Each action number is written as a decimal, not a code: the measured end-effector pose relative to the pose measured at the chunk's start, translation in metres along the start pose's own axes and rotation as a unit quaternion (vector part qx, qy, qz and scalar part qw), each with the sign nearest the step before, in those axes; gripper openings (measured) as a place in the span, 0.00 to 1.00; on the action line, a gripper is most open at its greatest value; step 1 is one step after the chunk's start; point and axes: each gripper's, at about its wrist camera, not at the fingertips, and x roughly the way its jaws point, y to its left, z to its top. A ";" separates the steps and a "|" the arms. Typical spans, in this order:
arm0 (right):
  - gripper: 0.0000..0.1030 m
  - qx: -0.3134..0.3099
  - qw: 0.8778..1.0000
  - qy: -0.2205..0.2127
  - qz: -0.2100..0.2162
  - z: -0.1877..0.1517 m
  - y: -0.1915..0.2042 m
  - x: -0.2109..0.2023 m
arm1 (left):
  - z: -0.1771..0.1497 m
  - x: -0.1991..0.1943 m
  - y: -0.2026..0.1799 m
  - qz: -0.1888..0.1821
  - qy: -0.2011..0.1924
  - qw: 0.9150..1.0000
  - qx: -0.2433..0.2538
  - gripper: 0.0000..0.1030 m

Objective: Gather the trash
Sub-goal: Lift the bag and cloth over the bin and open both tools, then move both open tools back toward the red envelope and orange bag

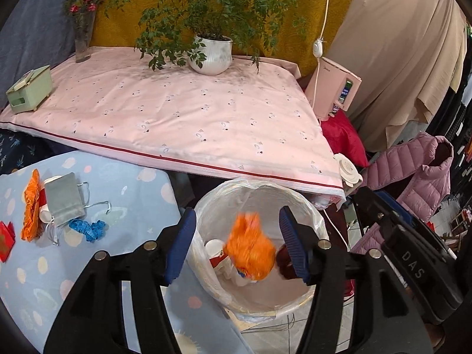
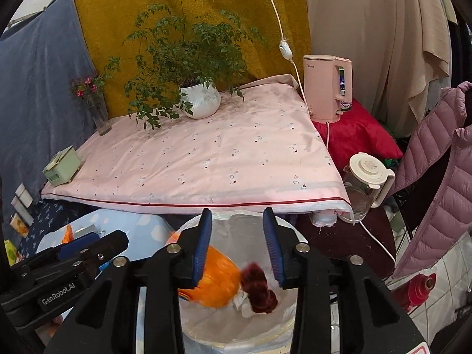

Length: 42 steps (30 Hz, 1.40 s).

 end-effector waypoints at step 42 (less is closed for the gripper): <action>0.45 -0.097 0.990 0.047 0.092 -0.042 0.153 0.006 | -0.030 -0.061 0.160 0.103 -0.036 0.987 -0.114 0.68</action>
